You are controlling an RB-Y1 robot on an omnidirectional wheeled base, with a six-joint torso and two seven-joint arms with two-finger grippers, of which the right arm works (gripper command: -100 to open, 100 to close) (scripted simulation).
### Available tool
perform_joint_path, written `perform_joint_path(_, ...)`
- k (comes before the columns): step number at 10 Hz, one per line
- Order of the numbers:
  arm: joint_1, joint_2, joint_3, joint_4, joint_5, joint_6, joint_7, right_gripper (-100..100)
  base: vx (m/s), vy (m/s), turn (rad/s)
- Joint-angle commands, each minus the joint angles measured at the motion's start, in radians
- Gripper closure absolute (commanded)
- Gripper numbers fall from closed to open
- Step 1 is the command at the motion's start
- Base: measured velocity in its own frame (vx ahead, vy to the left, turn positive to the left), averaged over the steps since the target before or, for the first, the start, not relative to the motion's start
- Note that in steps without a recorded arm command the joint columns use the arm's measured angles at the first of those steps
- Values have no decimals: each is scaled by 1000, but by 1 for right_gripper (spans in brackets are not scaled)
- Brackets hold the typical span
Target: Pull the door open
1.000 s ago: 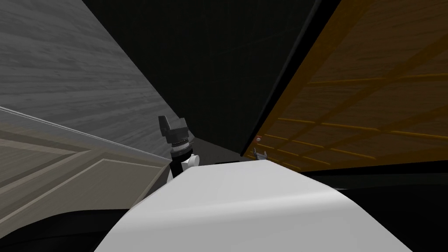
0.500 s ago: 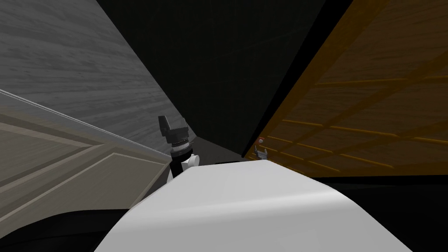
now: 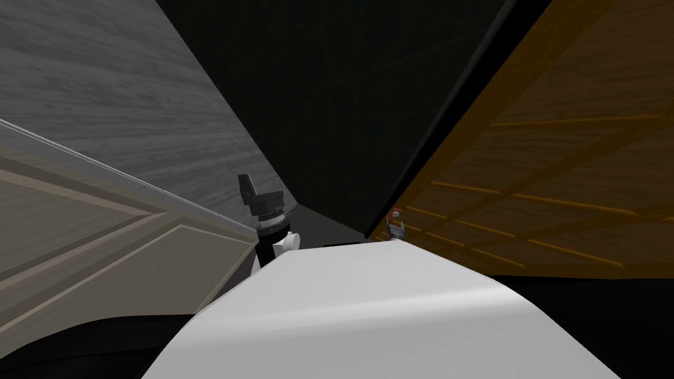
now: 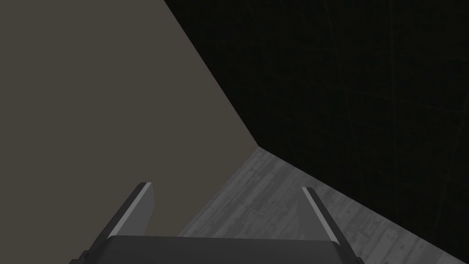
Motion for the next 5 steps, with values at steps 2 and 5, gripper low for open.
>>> perform_joint_path(2, -3, 16, -75, 25, 59, 31, -35, -100, 9, 1, 62)
perform_joint_path(5, -7, 27, -156, 44, 100, 53, -59, -100, 9, 2, 56)
